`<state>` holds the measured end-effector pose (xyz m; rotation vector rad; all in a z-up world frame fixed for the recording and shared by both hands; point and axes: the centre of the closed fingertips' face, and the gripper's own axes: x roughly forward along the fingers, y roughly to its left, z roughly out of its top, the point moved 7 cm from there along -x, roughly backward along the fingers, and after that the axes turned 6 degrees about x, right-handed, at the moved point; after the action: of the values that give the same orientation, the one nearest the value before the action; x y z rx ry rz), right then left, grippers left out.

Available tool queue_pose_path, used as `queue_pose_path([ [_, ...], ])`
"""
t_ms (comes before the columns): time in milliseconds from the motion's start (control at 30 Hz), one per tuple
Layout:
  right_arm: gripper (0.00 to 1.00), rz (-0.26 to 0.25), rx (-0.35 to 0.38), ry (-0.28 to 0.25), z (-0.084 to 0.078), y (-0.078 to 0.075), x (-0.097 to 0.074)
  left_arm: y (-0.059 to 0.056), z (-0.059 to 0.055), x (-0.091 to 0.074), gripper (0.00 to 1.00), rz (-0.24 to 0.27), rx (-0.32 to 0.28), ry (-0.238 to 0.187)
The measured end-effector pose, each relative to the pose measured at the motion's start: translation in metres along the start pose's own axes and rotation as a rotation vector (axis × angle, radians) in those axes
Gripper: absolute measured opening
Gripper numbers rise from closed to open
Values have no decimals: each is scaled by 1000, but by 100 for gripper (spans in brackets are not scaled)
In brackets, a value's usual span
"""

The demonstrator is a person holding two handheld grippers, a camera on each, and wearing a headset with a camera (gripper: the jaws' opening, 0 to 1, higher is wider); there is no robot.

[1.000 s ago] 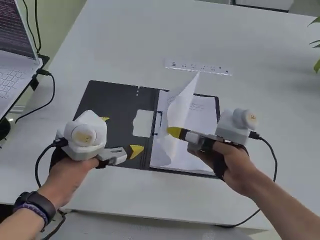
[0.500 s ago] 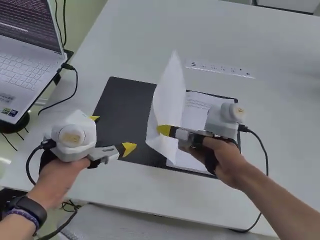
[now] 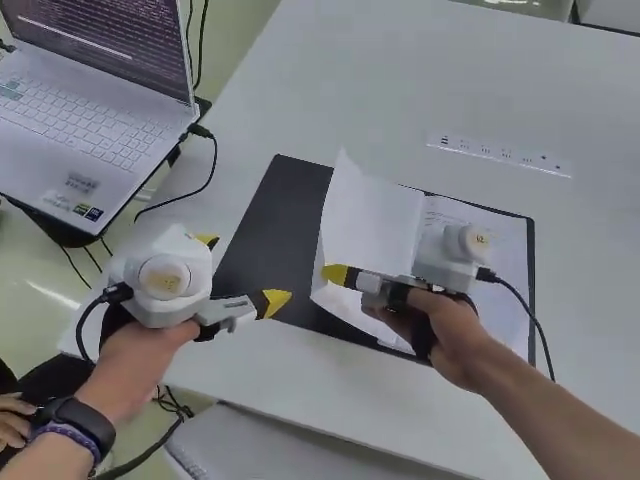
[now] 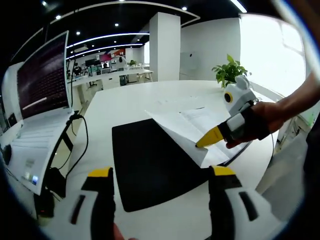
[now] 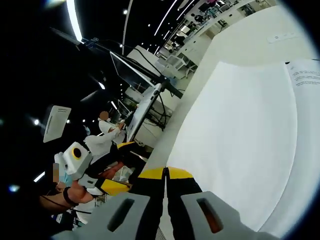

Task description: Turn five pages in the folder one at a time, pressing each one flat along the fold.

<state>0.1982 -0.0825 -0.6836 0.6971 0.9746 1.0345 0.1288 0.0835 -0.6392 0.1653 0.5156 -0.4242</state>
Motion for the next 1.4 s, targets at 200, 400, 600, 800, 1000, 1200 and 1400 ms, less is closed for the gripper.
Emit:
queue_pose_path([
  [200,0,-23,29,25,-3,-13,21,3,-7,-2,77,14,-17,3],
  [400,0,-47,55,56,-9,-23,39,4,-10,-3,77,19,-30,3],
  [600,0,-66,71,85,-18,-32,53,4,-8,-2,77,14,-23,0],
  [800,0,-80,84,100,-22,-37,63,7,-7,-3,77,16,-28,-3],
  [1000,0,-99,120,90,-20,-44,67,7,-5,-3,77,15,-28,-1],
  [1200,0,-133,121,110,-28,-48,69,5,-4,0,77,7,-21,1],
  [1400,0,-138,156,93,-31,-48,70,5,-2,0,77,7,-19,0],
])
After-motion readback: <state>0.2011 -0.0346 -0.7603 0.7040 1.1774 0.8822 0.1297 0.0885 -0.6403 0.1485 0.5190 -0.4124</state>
